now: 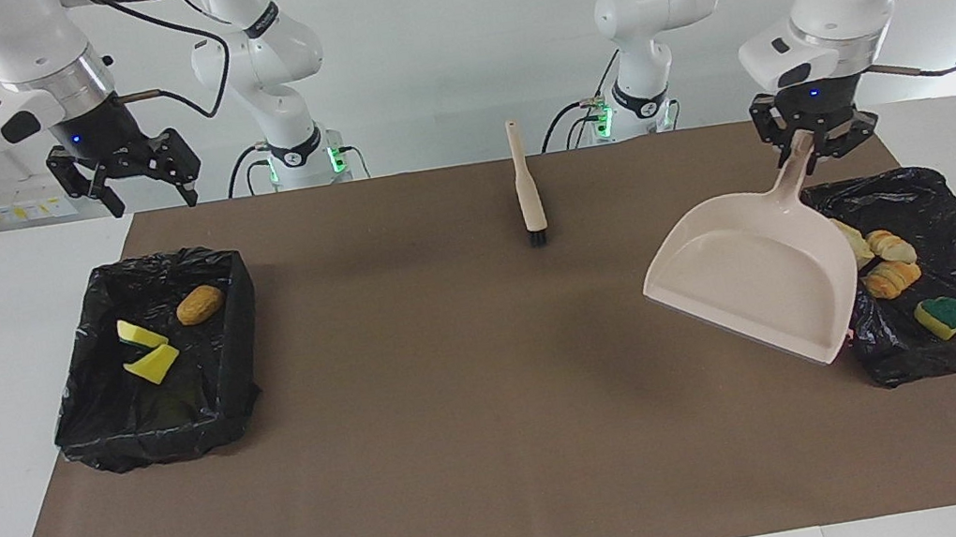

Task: Sweep and dump trash in bin
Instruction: 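Carry the empty dustpan back to the table center with the left gripper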

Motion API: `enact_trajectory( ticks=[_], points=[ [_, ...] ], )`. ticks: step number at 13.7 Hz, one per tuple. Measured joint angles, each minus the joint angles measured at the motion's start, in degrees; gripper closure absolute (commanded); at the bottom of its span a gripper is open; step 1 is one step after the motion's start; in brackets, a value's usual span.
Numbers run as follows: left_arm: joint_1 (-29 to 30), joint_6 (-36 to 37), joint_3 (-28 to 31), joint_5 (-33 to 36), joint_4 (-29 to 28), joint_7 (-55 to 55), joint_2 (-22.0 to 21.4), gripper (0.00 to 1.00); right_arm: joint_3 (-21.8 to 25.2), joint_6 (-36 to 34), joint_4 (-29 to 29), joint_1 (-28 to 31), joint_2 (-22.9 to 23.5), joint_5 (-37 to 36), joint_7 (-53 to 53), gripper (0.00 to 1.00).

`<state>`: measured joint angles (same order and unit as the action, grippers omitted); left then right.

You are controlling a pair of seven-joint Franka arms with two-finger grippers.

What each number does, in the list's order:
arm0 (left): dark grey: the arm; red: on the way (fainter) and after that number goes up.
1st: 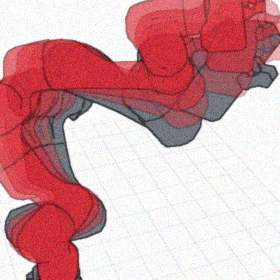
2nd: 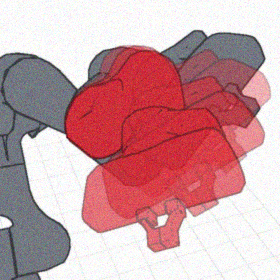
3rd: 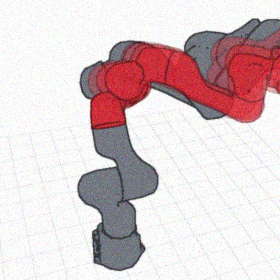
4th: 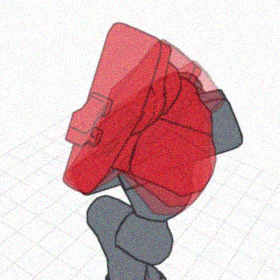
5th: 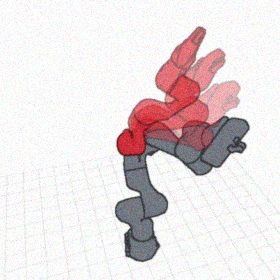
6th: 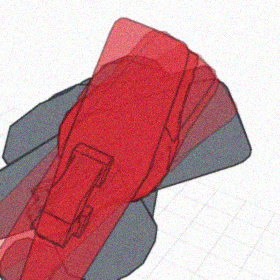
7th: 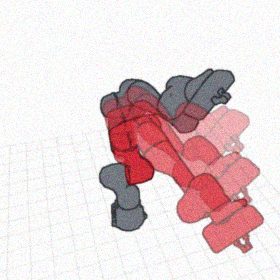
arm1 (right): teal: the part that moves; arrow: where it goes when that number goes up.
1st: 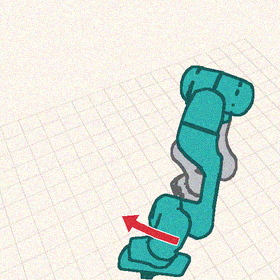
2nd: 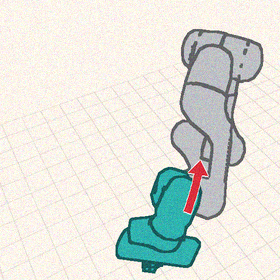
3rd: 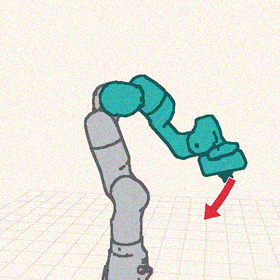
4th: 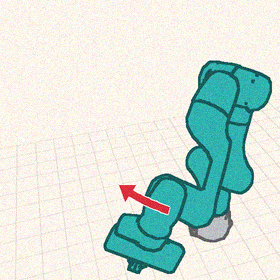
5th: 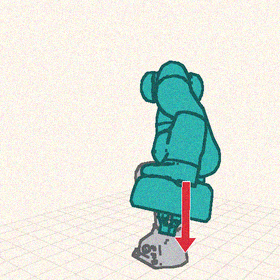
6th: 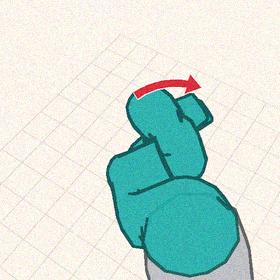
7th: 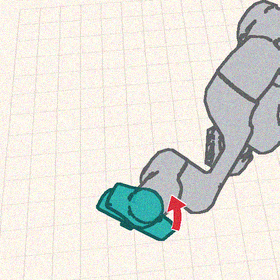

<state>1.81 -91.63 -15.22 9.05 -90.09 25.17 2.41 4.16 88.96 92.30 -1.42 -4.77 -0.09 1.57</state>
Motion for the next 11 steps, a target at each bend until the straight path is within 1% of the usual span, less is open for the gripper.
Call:
enact_trajectory(
  ticks=[3,5,7,9,11],
  points=[
    [-5.23,-5.40,-0.05,-3.78,-2.99,-15.00,1.32,1.00,0.00,0.00,0.00,0.00,0.00,0.00,0.00,0.00],
    [-8.40,-10.46,-0.02,-4.62,-5.33,-22.29,3.41,1.00,0.00,0.00,0.00,0.00,0.00,0.00,0.00,0.00],
    [-12.29,-15.25,-0.02,-4.84,-7.04,-29.30,6.96,1.00,0.00,0.00,0.00,0.00,0.00,0.00,0.00,0.00],
    [-16.48,-20.72,-0.04,-4.85,-7.89,-38.24,11.82,1.00,0.00,0.00,0.00,0.00,0.00,0.00,0.00,0.00],
    [-18.61,-23.59,-0.04,-4.85,-8.74,-40.96,14.84,1.00,0.00,0.00,0.00,0.00,0.00,0.00,0.00,0.00]
  ],
)
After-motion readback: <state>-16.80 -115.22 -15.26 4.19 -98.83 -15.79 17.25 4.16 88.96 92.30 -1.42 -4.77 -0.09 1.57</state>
